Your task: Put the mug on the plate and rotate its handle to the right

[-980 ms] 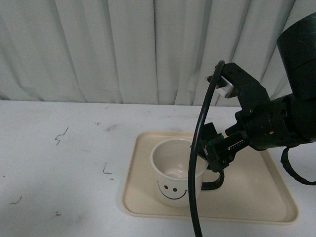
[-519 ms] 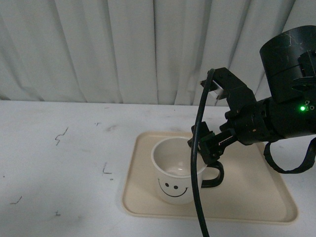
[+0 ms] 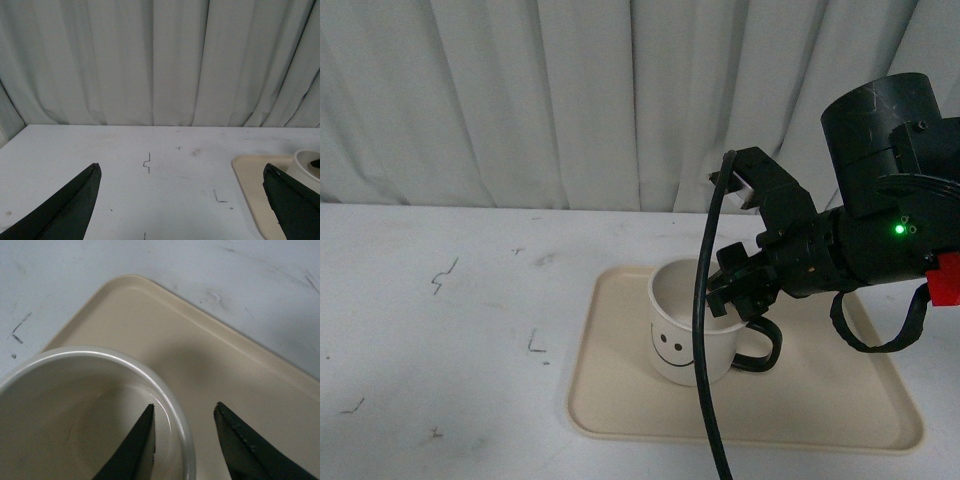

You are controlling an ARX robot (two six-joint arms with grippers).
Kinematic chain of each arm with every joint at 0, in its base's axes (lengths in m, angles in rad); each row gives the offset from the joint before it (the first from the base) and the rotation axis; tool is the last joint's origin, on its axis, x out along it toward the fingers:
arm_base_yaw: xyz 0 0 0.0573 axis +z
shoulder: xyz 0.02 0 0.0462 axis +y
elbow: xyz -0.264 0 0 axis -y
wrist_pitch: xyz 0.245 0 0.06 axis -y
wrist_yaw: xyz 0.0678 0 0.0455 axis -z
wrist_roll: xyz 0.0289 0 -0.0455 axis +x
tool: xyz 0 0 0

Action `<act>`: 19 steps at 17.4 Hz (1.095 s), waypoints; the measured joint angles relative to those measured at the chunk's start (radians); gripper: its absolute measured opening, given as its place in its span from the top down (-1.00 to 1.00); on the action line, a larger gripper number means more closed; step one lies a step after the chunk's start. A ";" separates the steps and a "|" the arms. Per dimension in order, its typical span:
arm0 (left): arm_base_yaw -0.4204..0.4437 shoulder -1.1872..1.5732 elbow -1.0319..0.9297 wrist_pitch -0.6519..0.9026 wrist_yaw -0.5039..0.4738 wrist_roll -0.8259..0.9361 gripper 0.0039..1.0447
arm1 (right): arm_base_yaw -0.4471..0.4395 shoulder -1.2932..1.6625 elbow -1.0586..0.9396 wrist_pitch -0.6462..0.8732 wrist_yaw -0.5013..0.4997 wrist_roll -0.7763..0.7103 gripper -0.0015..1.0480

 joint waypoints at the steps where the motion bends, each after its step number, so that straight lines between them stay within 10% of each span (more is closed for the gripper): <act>1: 0.000 0.000 0.000 0.000 0.000 0.000 -0.88 | 0.000 -0.007 0.000 -0.012 -0.013 -0.008 0.42; 5: 0.000 0.000 0.000 0.000 0.000 0.000 -0.88 | -0.011 -0.077 -0.008 -0.056 -0.083 -0.074 0.93; 19: 0.000 0.000 0.000 0.000 0.000 0.000 -0.88 | -0.094 -0.204 -0.057 -0.380 -0.318 -0.437 0.93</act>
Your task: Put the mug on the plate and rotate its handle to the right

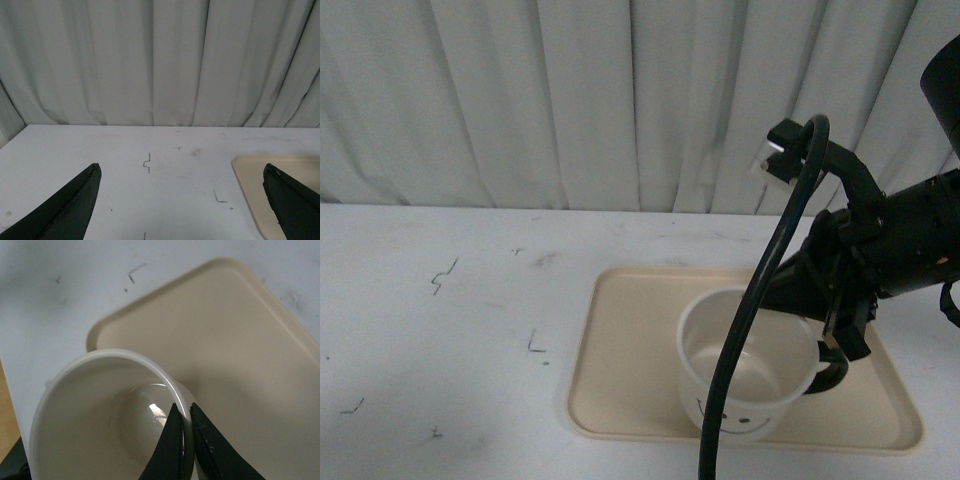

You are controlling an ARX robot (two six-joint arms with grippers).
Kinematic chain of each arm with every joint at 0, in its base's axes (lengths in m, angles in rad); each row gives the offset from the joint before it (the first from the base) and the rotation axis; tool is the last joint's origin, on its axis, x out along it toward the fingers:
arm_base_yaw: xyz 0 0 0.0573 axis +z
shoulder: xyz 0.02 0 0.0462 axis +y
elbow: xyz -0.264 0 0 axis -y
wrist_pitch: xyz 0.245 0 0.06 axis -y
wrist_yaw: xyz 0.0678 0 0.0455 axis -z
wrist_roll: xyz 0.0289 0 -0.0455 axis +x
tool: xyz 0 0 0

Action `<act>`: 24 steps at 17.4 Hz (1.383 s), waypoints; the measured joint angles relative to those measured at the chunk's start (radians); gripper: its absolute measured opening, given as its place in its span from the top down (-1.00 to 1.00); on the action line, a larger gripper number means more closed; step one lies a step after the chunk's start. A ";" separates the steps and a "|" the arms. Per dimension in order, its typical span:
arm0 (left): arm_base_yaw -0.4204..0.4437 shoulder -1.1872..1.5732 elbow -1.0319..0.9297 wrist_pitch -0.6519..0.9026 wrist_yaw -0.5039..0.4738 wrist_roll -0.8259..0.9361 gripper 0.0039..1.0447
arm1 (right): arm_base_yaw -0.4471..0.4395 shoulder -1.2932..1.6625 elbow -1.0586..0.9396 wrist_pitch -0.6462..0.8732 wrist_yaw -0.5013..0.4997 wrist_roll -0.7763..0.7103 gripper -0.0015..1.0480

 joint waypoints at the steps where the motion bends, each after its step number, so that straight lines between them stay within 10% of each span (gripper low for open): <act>1: 0.000 0.000 0.000 0.000 0.000 0.000 -0.88 | -0.008 0.007 0.000 -0.018 0.002 -0.014 0.93; 24: 0.000 0.000 0.000 0.000 0.000 0.000 -0.88 | -0.200 0.233 0.342 -0.338 0.027 -0.399 0.78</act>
